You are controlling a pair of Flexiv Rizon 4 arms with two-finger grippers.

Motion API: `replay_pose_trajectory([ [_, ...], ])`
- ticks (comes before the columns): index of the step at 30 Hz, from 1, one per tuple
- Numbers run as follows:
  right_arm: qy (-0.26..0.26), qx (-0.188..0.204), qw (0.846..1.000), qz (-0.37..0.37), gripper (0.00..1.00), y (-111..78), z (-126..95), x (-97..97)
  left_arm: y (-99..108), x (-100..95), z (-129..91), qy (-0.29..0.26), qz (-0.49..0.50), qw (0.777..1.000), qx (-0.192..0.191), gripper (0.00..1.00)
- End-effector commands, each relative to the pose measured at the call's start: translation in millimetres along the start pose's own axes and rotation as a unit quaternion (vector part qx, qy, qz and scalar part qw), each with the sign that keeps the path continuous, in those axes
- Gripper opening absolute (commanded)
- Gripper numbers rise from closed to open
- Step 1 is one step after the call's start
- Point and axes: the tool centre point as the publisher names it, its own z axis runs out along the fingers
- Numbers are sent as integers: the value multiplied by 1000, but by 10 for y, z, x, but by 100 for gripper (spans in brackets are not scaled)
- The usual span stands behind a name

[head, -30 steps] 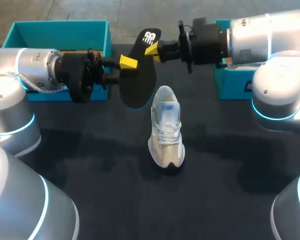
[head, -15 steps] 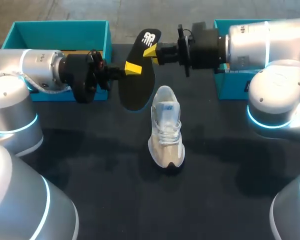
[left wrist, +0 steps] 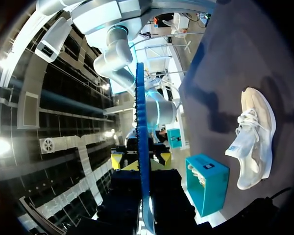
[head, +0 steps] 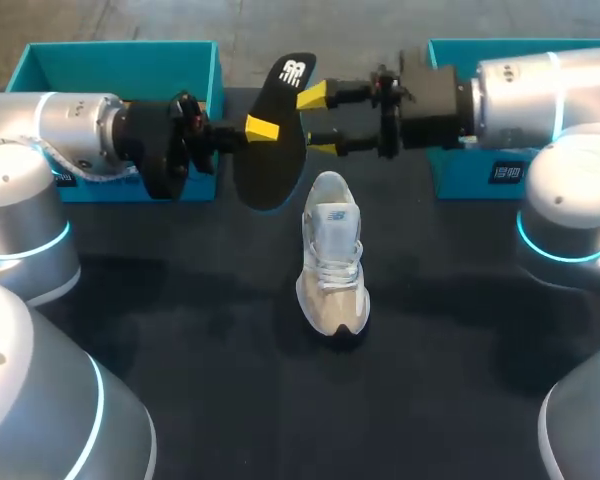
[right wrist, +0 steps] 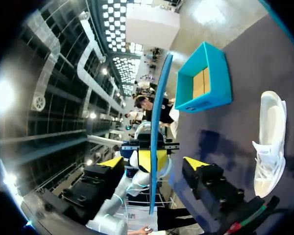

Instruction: Take the shoe out of the shoebox, open the shoe tongue, remove and reinsert the insole, then place the shoe into the shoebox

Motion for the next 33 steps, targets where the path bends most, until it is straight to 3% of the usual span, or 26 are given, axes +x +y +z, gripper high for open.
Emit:
replay_pose_trajectory([
  [1, -1, -10, 1000, -1, 100, -197, -372, -37, -14, -22, -22, 0, 1, 1000, -6, 0],
  [14, -15, -30, 999, -6, 100, -351, -815, -123, 14, -56, -59, 10, 5, 1000, -16, 0],
  [33, -15, -30, 999, -6, 100, -351, -815, -123, 14, -56, -59, 10, 5, 1000, -16, 0],
])
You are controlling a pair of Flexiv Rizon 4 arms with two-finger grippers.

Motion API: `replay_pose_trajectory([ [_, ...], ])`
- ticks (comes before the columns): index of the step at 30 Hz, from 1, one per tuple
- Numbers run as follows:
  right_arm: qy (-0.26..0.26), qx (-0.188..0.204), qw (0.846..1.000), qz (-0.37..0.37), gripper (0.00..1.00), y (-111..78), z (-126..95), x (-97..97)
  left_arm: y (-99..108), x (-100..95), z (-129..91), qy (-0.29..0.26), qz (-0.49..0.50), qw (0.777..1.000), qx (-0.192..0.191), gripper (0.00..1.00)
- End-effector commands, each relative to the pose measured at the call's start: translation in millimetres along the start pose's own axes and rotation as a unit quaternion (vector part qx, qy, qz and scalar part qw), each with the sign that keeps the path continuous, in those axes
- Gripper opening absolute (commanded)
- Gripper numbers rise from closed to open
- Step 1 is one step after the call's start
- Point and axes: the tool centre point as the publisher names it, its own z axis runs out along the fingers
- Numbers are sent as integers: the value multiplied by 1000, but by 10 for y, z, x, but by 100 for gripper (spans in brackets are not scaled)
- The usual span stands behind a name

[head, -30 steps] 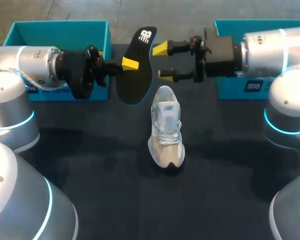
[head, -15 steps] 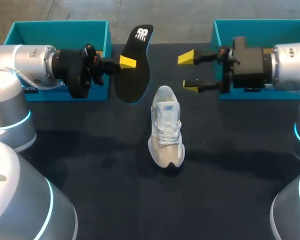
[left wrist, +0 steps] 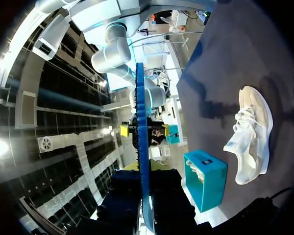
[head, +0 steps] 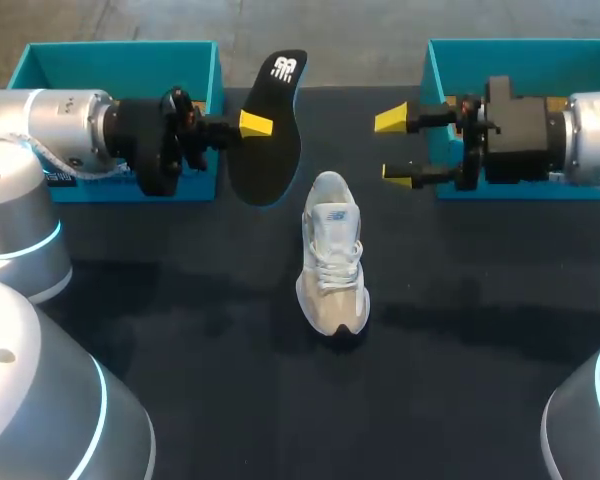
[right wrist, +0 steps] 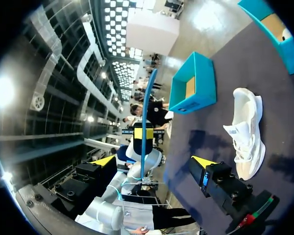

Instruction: Take the shoe out of the shoebox, open the shoe tongue, remove and reinsert the insole, then place the shoe into the shoebox

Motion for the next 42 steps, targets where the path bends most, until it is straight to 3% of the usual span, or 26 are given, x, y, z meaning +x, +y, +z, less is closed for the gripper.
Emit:
replay_pose_trajectory([
  [1, -1, -1, 1000, 0, 100, -1, 17, 2, -4, 3, 7, -1, 1, 1000, -1, 0],
  [4, -1, -1, 1000, 0, 100, -1, 17, 2, -16, -9, 2, 1, -19, 1000, -6, 0],
  [5, -1, -1, 1000, 0, 100, -1, 17, 2, -55, -50, -16, 9, -85, 996, -18, 0],
  [7, -1, -1, 1000, 0, 100, -1, 17, 2, -62, -71, -16, 15, -108, 994, -27, 0],
  [8, -1, -1, 1000, 0, 100, -1, 17, 2, -82, -121, -37, 26, -191, 981, -35, 0],
  [12, -1, -1, 1000, 0, 100, -1, 17, 2, -78, -144, -87, 30, -297, 954, -36, 0],
  [13, -1, -1, 1000, 0, 100, -1, 17, 2, -66, -142, -97, 36, -370, 927, -47, 0],
  [14, -1, -1, 1000, 0, 100, -1, 17, 2, -68, -143, -109, 31, -385, 921, -40, 0],
  [17, -1, -1, 1000, 0, 100, -1, 17, 2, -51, -119, -139, 18, -519, 853, -44, 0],
  [18, -1, -1, 1000, 0, 100, -1, 17, 2, -41, -105, -140, 28, -584, 810, -46, 0],
  [19, -1, -1, 1000, 0, 100, -1, 17, 2, -48, -89, -150, 22, -606, 794, -36, 0],
  [20, -1, -1, 1000, 0, 100, -1, 17, 2, -54, -67, -152, 25, -676, 735, -37, 0],
  [21, -1, -1, 1000, 0, 100, -1, 17, 2, -62, -54, -153, 8, -699, 715, -25, 0],
  [25, -1, -1, 1000, 0, 100, -1, 17, 2, -54, -18, -142, -38, -830, 556, -31, 0],
  [27, -1, -1, 1000, 0, 100, -1, 17, 2, -55, -36, -137, -66, -869, 490, -33, 0],
  [32, -1, -1, 1000, 0, 100, -1, 17, 2, -50, -65, -124, -79, -936, 342, 7, 0],
  [35, -1, -1, 1000, 0, 100, -1, 17, 2, 11, -43, -126, -94, -951, 295, 13, 0],
  [37, -1, -1, 1000, 0, 100, -1, 17, 2, 33, -33, -133, -96, -948, 304, 9, 0],
  [42, -1, -1, 1000, 0, 100, -1, 17, 2, 33, -33, -133, -96, -948, 304, 9, 0],
])
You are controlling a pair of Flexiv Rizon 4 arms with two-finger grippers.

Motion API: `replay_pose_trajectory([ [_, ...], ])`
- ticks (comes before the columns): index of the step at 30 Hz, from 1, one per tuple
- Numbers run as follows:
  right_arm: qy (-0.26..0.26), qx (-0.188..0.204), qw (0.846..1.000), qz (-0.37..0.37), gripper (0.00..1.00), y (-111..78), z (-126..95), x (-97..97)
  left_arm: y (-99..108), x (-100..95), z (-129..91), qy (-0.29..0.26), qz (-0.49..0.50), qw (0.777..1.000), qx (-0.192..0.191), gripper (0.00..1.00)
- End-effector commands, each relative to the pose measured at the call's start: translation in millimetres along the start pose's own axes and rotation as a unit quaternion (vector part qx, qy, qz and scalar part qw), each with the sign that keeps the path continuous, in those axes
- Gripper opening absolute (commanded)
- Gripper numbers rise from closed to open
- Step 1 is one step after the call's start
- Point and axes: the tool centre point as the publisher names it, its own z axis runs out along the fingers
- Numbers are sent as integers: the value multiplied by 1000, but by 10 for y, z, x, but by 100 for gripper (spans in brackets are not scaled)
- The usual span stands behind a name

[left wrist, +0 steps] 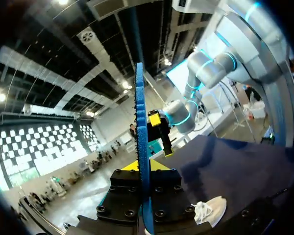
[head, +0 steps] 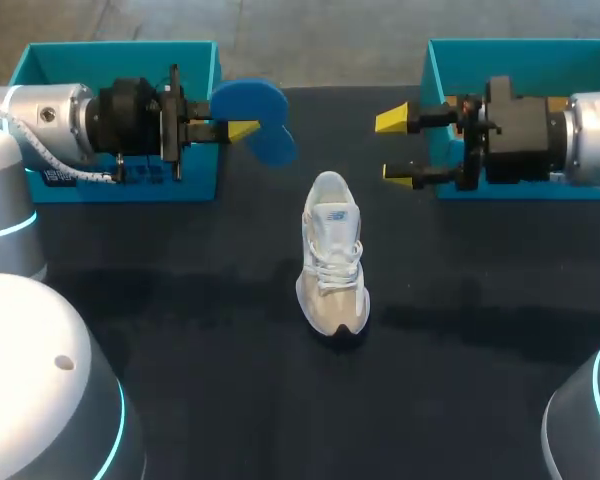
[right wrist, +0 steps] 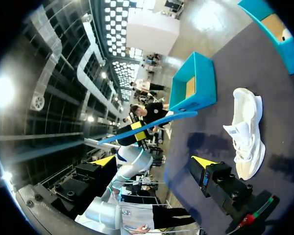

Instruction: Take the shoe out of the shoebox, open the shoe tongue, remove and reinsert the insole, then place the shoe into the shoebox

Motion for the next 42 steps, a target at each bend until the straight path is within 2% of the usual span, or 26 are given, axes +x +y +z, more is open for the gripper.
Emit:
replay_pose_trajectory([
  [1, -1, -1, 1000, 1, 100, 2, 24, 1, 30, -24, 11, -43, -606, 793, 55, 0],
  [9, -1, -1, 1000, 1, 100, 2, 24, 1, 30, -24, 11, -43, -606, 793, 55, 0],
  [11, -1, -1, 1000, 1, 100, 2, 24, 1, -1, -24, 21, -41, -642, 765, 35, 0],
  [13, -1, -1, 1000, 1, 100, 2, 24, 1, -30, -24, 20, -42, -686, 726, 28, 0],
  [14, -1, -1, 1000, 1, 100, 2, 24, 1, -41, -25, 20, -57, -715, 697, -1, 0],
  [16, -1, -1, 1000, 1, 100, 2, 24, 1, -71, -21, 15, -56, -745, 665, 10, 0],
  [17, -1, -1, 1000, 1, 100, 2, 24, 1, -89, -17, 12, -60, -756, 652, -6, 0],
  [18, -1, -1, 1000, 1, 100, 2, 24, 1, -96, -15, 10, -63, -777, 627, -7, 0],
  [20, -1, -1, 1000, 1, 100, 2, 24, 1, -105, -3, 6, -67, -800, 596, -15, 0],
  [22, -1, -1, 1000, 1, 100, 2, 24, 1, -100, 8, -1, -65, -832, 550, -33, 0],
  [23, -1, -1, 1000, 1, 100, 2, 24, 1, -98, 25, -9, -64, -847, 525, -54, 0],
  [26, -1, -1, 1000, 1, 100, 2, 24, 1, -83, 67, -23, -57, -895, 436, -80, 0],
  [32, -1, -1, 1000, 1, 100, 2, 24, 1, -54, 83, -35, -6, -957, 273, -101, 0],
  [35, -1, -1, 1000, 1, 100, 2, 24, 1, -49, 70, -37, 23, -970, 219, -106, 0],
  [36, -1, -1, 1000, 1, 100, 2, 24, 1, -46, 71, -39, 24, -971, 213, -105, 0],
  [38, -1, -1, 1000, 1, 100, 2, 24, 1, -33, 74, -38, 39, -977, 179, -108, 0],
  [42, -1, -1, 1000, 1, 100, 2, 24, 1, -2, 83, -42, 54, -984, 140, -100, 0],
])
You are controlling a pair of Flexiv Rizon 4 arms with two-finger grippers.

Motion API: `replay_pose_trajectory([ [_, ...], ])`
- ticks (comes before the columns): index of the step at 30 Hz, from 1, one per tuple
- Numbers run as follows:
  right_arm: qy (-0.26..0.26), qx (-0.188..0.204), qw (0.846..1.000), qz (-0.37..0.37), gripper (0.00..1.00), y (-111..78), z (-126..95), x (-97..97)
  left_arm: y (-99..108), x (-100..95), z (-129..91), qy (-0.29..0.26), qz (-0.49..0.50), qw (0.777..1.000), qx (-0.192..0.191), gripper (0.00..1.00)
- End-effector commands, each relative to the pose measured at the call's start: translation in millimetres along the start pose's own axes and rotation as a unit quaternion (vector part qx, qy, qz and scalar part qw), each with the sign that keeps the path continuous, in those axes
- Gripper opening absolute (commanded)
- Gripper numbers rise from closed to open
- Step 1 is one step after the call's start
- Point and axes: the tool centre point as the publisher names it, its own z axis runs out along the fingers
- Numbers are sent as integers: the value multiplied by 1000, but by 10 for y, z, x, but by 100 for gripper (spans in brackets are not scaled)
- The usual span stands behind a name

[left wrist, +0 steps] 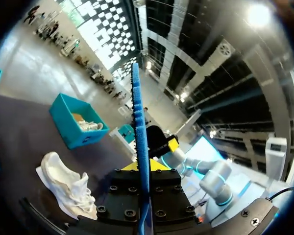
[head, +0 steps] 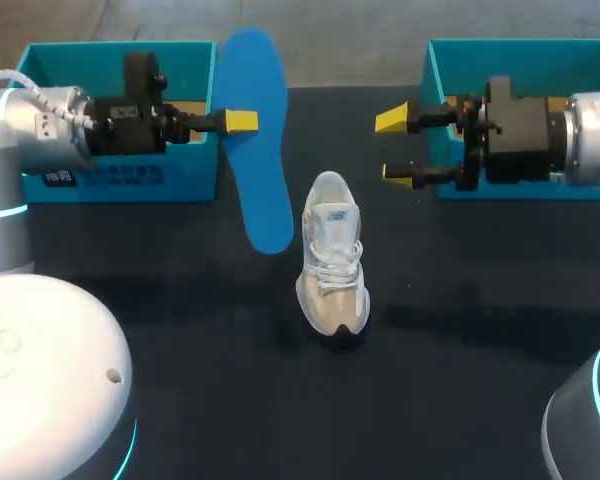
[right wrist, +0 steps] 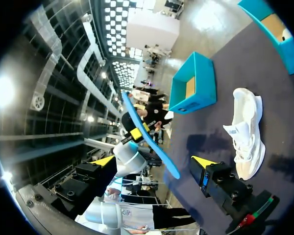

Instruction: Take the shoe out of the shoebox, open the shoe tongue, remove and reinsert the insole, then place the shoe into the shoebox

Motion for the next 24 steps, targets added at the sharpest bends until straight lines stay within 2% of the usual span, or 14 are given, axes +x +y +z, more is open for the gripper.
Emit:
replay_pose_trajectory([
  [1, -1, -1, 1000, 0, 100, 2, 23, 1, -18, -37, -10, 3, -669, 730, -138, 0],
  [8, -1, -1, 1000, 0, 100, 2, 23, 1, 17, -60, -1, 21, -700, 702, -129, 0],
  [10, -1, -1, 1000, 0, 100, 2, 23, 1, 34, -65, 4, 36, -714, 687, -129, 0],
  [15, -1, -1, 1000, 0, 100, 2, 23, 1, 51, -108, 22, 42, -723, 678, -124, 0],
  [19, -55, -4, 998, -18, 100, 93, 9, 255, 53, -126, 35, 49, -724, 677, -123, 0],
  [21, -106, -1, 994, -21, 100, 117, 13, 364, 53, -128, 36, 53, -721, 680, -122, 0],
  [24, -150, -1, 988, -28, 100, 144, 25, 484, 64, -134, 30, 56, -719, 682, -122, 0],
])
